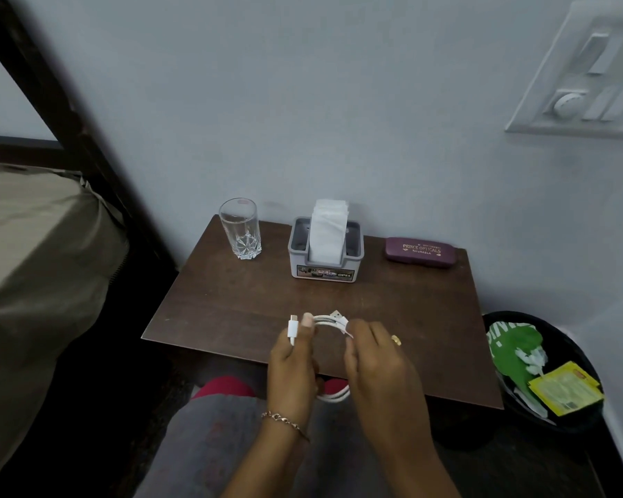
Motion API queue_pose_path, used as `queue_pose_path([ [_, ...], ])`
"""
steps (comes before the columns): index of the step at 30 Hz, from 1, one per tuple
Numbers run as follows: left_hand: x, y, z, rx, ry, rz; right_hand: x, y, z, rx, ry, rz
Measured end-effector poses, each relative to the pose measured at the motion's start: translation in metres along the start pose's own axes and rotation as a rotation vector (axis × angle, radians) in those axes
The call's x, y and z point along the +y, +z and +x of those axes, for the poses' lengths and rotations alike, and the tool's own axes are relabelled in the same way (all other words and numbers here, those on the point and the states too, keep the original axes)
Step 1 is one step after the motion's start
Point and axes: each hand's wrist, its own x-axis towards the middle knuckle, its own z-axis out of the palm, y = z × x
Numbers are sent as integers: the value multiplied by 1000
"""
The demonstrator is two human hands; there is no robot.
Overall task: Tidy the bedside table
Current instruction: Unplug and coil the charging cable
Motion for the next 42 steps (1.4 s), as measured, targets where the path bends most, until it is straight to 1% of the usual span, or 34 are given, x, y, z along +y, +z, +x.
queue_pose_path([
  [2,1,3,-5,-89,-24,-15,6,2,2,-18,28,-19],
  [3,0,3,-6,-116,-24,-7,8,5,2,-32,75,52],
  [4,0,3,-6,-134,-14,9,10,7,2,-43,145,180],
  [6,-2,2,-5,-144,25,42,15,8,4,-12,292,465],
  [7,-4,2,-3,-133,41,41,17,7,4,-4,329,567],
  [9,-6,1,-1,-99,62,32,21,7,6,-33,318,696],
  [15,-6,0,1,-71,87,15,24,3,10,-161,310,925],
  [17,-5,-1,0,-81,45,-12,25,2,11,-199,305,933],
  [19,-2,-2,0,-135,-34,-86,25,1,12,-217,298,939],
  [22,4,-4,0,-211,-96,-158,22,1,12,-182,286,951],
  [27,1,-2,-1,-139,-76,-122,19,0,11,4,172,707],
  [28,0,-2,-2,-130,-74,-120,19,0,10,23,120,646],
  [30,1,-1,-2,-128,-57,-115,18,0,10,87,-34,415],
  [32,3,0,-1,-125,-27,-88,15,1,7,159,-119,252],
  [33,3,0,-1,-113,-13,-83,14,1,7,204,-144,246],
  [34,2,0,1,-97,-5,-91,10,0,7,252,-136,308],
  [35,2,0,4,-79,-6,-111,5,-5,7,296,-55,465],
  [37,4,-4,9,-56,-36,-201,-5,-14,11,325,263,974],
  [38,5,-7,12,-63,-61,-282,-6,-17,13,339,423,1169],
  [39,8,-9,14,-86,-87,-378,-3,-18,15,342,536,1248],
  [40,10,-11,15,-121,-109,-476,0,-17,14,326,615,1259],
  [42,14,-14,15,-206,-131,-654,6,-16,12,287,732,1322],
])
